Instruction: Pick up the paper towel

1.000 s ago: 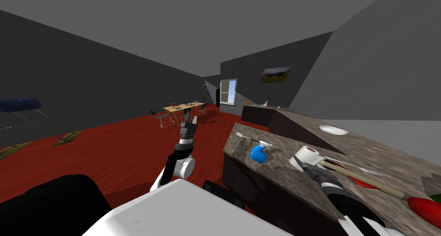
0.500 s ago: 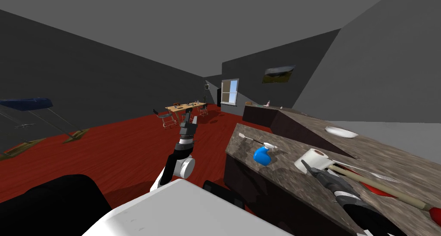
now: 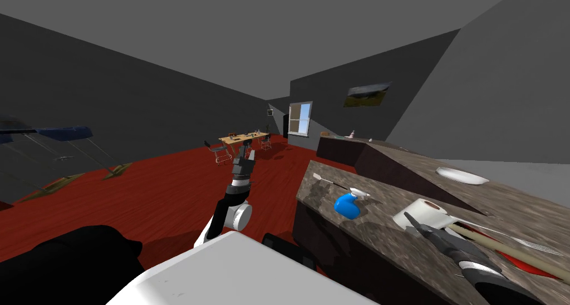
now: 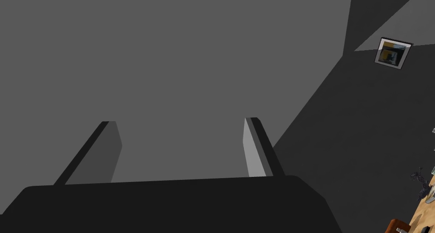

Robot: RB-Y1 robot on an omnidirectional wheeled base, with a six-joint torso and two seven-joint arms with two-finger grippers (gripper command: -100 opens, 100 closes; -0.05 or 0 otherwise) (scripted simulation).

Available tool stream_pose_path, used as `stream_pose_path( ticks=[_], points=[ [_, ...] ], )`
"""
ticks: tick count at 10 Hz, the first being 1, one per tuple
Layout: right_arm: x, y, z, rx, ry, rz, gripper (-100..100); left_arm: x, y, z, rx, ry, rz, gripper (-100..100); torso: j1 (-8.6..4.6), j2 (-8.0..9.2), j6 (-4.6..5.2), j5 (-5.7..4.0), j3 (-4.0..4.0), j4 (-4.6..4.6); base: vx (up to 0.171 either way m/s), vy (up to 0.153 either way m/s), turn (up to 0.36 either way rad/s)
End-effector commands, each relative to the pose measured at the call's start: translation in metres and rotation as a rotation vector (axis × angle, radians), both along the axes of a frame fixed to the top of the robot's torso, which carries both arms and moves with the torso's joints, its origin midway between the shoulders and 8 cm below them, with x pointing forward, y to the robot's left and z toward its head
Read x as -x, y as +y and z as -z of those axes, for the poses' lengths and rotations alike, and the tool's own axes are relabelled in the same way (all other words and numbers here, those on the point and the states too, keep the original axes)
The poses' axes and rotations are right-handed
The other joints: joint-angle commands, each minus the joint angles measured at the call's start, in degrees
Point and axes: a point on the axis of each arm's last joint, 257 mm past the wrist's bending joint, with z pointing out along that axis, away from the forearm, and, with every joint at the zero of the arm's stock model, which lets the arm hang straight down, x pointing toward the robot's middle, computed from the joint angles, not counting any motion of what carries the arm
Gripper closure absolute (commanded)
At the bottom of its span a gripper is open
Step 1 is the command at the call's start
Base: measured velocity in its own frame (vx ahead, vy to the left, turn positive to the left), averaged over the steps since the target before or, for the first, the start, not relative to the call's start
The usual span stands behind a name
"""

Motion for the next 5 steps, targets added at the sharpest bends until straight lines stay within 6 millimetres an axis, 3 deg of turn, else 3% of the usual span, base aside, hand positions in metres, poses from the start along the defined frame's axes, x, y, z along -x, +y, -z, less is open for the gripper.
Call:
stream_pose_path(
  ticks=[1, 3, 4, 5],
  points=[
    [0.004, -0.008, -0.006, 0.003, -0.013, -0.004, -100, 0.0, 0.0, 0.0, 0.0, 0.0, 0.0, 0, 0.0, 0.0, 0.0, 0.0, 0.0, 0.0, 0.011, 0.06, 0.057],
    [0.017, -0.018, 0.012, -0.015, 0.02, 0.029, -100, 0.0, 0.0, 0.0, 0.0, 0.0, 0.0, 0, -0.12, -0.01, 0.04, -0.03, -0.01, -0.01, 0.005, 0.011, -0.008],
    [0.02, -0.03, -0.008, 0.0, -0.017, 0.024, -100, 0.0, 0.0, 0.0, 0.0, 0.0, 0.0, 0, -0.2, 0.02, 0.03, -0.06, 0.01, 0.0, 0.0, 0.037, 0.081],
    [0.03, -0.037, 0.005, -0.014, 0.007, 0.048, -100, 0.0, 0.0, 0.0, 0.0, 0.0, 0.0, 0, -0.11, 0.01, 0.0, -0.03, 0.01, 0.0, 0.006, 0.046, 0.065]
  ],
)
